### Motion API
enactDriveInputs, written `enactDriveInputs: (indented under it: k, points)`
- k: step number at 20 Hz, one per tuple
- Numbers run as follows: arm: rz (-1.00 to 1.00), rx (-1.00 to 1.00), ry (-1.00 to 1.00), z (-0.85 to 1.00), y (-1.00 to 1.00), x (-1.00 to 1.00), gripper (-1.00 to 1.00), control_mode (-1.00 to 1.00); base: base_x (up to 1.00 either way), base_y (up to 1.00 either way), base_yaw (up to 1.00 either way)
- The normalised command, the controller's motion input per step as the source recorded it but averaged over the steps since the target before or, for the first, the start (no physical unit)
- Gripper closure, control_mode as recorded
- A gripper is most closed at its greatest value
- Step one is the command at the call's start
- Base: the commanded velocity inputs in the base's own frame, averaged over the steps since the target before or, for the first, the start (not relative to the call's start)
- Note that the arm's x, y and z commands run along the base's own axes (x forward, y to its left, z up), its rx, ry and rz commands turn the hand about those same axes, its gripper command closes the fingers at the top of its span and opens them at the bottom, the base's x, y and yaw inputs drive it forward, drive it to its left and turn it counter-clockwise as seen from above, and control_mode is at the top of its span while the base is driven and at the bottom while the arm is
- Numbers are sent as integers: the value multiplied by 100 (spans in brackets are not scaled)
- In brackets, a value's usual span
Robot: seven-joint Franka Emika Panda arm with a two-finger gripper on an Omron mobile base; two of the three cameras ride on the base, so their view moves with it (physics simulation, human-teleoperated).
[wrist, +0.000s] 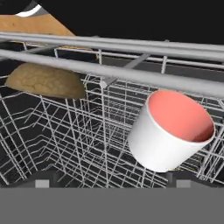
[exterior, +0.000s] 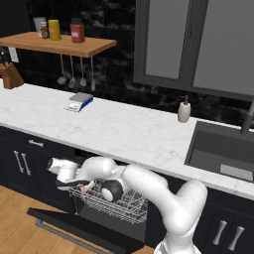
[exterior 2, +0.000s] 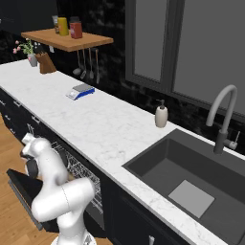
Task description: Pick up the cup and bowl from the counter, place them in the dishwasher, and close the dishwasher door.
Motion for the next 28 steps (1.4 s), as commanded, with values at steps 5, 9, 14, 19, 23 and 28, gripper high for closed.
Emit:
enactDriveInputs:
  k: [5,9,14,19,23,28]
  points:
    - [10,-1,0,99,11,-46,-100,-100,0,0,0]
    - [14,-1,2,61,9,-73,-100,-100,0,0,0]
    - [17,-1,2,42,3,-100,-100,-100,0,0,0]
    - [17,0,7,71,-6,-100,-100,-100,0,0,0]
    - [19,0,14,87,-13,-86,-100,-100,0,0,0]
    - [25,-3,22,48,-3,-71,-100,-100,0,0,0]
